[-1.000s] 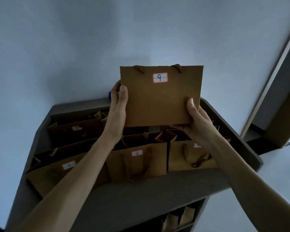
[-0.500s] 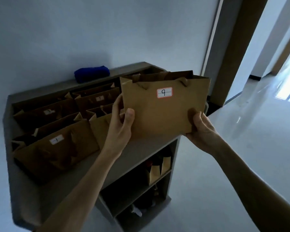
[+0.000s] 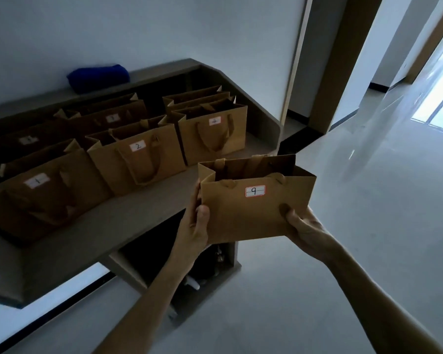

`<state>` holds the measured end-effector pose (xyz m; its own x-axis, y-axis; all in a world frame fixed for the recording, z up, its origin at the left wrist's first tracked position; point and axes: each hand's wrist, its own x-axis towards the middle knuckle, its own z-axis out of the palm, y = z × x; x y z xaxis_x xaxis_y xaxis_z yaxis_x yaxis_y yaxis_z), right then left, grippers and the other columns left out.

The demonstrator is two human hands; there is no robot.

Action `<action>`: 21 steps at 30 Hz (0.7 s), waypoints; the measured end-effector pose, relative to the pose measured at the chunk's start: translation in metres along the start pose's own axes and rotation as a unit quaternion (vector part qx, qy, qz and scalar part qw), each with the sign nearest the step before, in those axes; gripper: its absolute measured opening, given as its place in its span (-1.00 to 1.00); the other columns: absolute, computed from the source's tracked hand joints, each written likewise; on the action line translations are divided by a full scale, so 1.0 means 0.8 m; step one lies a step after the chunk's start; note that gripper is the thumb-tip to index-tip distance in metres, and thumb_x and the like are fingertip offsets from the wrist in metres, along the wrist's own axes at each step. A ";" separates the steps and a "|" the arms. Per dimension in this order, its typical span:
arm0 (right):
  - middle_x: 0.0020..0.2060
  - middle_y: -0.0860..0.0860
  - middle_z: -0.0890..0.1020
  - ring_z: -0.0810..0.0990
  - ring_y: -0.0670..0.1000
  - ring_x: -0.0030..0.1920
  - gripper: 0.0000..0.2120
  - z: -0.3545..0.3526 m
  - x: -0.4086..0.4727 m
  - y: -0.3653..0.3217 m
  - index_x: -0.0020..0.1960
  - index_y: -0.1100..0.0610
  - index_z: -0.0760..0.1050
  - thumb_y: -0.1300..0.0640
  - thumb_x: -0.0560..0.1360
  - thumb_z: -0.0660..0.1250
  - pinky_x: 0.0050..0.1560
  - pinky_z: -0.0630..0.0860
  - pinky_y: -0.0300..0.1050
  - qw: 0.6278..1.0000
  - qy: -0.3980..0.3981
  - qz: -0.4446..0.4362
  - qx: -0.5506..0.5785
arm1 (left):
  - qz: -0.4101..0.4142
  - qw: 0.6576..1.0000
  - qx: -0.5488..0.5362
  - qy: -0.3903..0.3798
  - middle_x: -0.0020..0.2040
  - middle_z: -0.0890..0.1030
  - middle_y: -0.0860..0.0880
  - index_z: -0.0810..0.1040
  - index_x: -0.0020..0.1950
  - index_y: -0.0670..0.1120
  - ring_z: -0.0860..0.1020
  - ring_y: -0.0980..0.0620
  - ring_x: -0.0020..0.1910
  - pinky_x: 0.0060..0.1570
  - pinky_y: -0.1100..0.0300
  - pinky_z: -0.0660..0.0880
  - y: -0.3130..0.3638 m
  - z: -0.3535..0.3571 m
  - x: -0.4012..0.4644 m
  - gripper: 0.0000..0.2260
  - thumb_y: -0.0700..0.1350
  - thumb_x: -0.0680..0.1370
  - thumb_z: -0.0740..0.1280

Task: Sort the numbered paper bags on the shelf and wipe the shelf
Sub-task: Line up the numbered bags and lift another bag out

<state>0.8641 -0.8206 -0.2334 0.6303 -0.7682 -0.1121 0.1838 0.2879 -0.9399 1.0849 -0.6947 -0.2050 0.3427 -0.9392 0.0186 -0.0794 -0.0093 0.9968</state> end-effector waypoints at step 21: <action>0.36 0.12 0.41 0.45 0.20 0.34 -0.18 -0.052 0.058 0.237 0.51 -0.02 0.16 0.06 0.39 0.53 0.19 0.52 0.30 0.983 -0.076 0.145 -0.087 | -0.205 0.968 0.095 0.111 0.16 0.50 0.24 0.29 0.43 0.22 0.53 0.37 0.01 -0.04 0.36 0.51 -0.235 -0.029 -0.013 -0.17 0.60 0.26 0.05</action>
<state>0.8967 -0.8258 -0.4299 0.7451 -0.5705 -0.3454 -0.1432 0.3690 -0.9183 1.1180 -0.6751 -0.3911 0.5722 -0.7473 -0.3380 -0.0578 -0.4478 0.8923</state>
